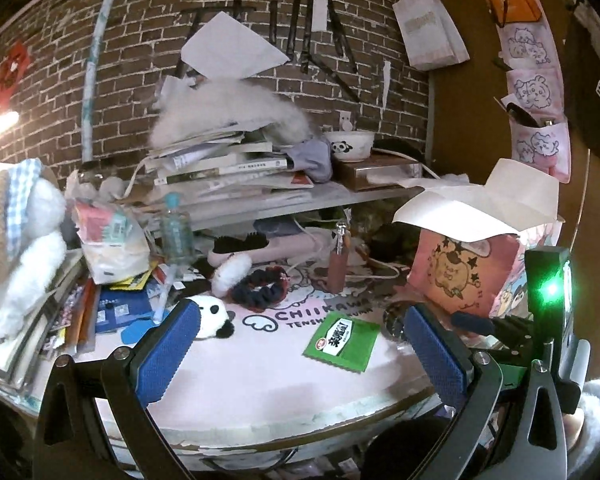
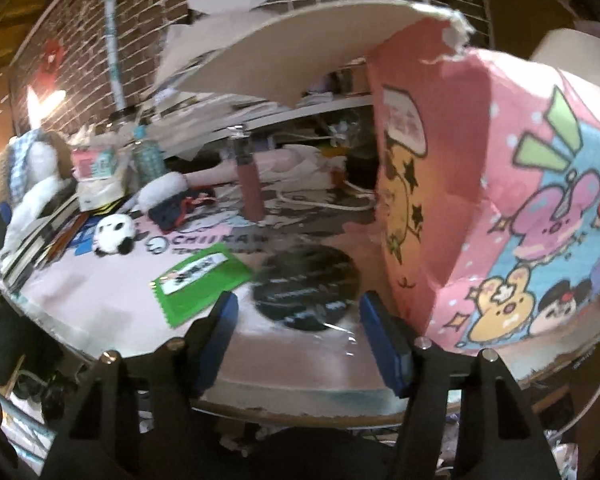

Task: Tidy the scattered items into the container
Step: 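Move the right gripper to the black wrapped disc and close on it, then lift the wrapped disc with the right gripper and carry it over the box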

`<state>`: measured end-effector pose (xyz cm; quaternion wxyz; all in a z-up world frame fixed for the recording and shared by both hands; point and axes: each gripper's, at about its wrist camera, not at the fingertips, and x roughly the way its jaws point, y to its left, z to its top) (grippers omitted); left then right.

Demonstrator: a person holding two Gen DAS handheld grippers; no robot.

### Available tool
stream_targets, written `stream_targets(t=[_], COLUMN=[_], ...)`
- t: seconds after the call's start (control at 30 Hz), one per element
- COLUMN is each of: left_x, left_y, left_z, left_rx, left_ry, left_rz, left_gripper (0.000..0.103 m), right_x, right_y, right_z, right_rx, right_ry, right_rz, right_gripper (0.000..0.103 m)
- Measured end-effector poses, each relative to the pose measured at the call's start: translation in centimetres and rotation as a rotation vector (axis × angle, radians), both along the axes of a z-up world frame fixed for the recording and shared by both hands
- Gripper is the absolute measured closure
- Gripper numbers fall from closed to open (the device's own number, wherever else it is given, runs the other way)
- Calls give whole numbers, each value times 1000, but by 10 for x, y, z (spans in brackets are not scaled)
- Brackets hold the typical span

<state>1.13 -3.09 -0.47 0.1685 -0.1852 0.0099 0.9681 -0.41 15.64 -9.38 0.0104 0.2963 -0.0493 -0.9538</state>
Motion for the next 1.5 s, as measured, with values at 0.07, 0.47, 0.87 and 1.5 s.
stream_targets(t=[0.07,0.47,0.87,1.5], left_x=[-1,-1,-4,-4], left_y=[0,-5,-7,-1], left_z=[-1,-4,-6,-5], left_rx=[8,25,31,39], left_ry=[-3,-11,-17,-21], left_rz=[-6,-5,0,-18], left_gripper=[1,1,1,1], right_x=[-4,-26,-23,-1], right_y=[1,-18,-18,-10], right_z=[-2,-8,-14,-12], right_rx=[10,31,33,-112], right_ry=[-14,-11,11,3], right_rz=[3,-53,-63,14], right_gripper=[34,17,29,68])
